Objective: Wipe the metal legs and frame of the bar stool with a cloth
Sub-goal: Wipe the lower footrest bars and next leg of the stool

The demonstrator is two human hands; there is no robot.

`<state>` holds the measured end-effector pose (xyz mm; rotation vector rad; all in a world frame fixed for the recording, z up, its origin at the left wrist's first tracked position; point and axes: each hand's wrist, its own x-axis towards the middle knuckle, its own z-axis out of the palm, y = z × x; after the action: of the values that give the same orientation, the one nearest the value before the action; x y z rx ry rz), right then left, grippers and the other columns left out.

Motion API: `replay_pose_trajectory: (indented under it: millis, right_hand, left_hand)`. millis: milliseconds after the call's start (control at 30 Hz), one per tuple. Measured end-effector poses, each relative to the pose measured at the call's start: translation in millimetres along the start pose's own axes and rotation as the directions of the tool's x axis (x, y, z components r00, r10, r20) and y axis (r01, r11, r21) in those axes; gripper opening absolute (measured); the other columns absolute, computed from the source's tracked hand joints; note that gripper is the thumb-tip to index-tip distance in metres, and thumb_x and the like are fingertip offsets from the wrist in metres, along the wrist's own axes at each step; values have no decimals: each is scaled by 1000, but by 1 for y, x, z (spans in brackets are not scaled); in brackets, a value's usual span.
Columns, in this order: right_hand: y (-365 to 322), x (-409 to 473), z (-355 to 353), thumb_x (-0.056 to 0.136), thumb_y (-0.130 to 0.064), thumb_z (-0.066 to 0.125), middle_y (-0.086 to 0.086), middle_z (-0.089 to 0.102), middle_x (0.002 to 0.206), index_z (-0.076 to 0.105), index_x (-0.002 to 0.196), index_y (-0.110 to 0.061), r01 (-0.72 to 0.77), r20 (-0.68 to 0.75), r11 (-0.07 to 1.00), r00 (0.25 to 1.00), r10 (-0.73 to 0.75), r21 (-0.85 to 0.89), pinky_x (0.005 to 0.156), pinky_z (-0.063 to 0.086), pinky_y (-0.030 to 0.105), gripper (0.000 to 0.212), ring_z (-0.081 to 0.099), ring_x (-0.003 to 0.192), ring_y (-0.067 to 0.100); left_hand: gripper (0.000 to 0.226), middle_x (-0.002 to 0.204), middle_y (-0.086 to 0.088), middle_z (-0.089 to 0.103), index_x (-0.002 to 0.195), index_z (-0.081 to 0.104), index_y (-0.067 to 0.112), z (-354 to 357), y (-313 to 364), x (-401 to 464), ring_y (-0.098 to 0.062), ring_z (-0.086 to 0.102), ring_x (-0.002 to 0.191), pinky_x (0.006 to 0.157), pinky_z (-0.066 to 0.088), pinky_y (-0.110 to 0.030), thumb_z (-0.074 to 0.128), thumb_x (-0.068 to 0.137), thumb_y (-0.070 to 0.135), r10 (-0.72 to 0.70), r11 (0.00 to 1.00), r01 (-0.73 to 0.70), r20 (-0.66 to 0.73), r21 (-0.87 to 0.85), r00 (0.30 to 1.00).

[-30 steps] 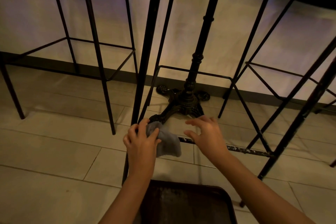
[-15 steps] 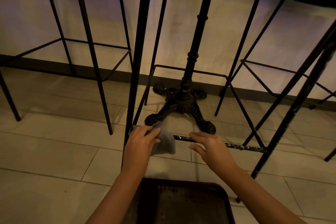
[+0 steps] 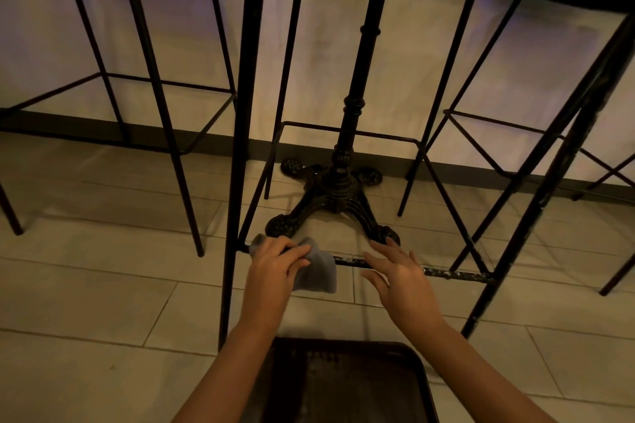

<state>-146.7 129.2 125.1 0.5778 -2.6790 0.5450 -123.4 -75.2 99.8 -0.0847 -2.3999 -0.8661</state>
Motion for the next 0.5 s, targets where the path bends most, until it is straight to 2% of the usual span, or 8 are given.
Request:
replay_pose_trajectory:
  millis: [100,200,333,500]
  right_hand:
    - [3,0,-7,84,-16,64,10,55,129,58,122,-11,-78,7,996,997,78,45,107,22,51,39,44,126,29]
    - [8,-1,-10,84,-16,64,11,57,127,62,117,-10,-86,19,996,996,86,36,107,22,53,34,47,124,30]
    - [15,-5,-8,82,-15,66,12,59,124,68,108,-11,-87,26,996,996,87,17,106,21,57,26,47,123,31]
    - [16,-6,-6,83,-14,65,11,60,123,69,106,-11,-102,5,993,995,101,55,107,21,56,23,46,124,31]
  left_hand:
    - [20,89,-5,63,95,72,14,2,1,2,-14,53,85,77,43,-23,70,75,13,7,999,-6,10,-35,1000]
    - [22,90,-3,63,96,72,15,-3,-11,2,-6,47,87,81,40,-20,60,80,25,38,998,-38,4,-51,999]
    - [27,94,-3,61,99,70,11,-6,-16,-3,-7,49,91,87,40,-16,70,74,3,-21,995,15,-56,-95,998]
    - [28,94,-4,61,98,70,10,3,-8,-5,-12,50,90,84,43,-22,71,71,3,-15,997,8,-99,-75,995]
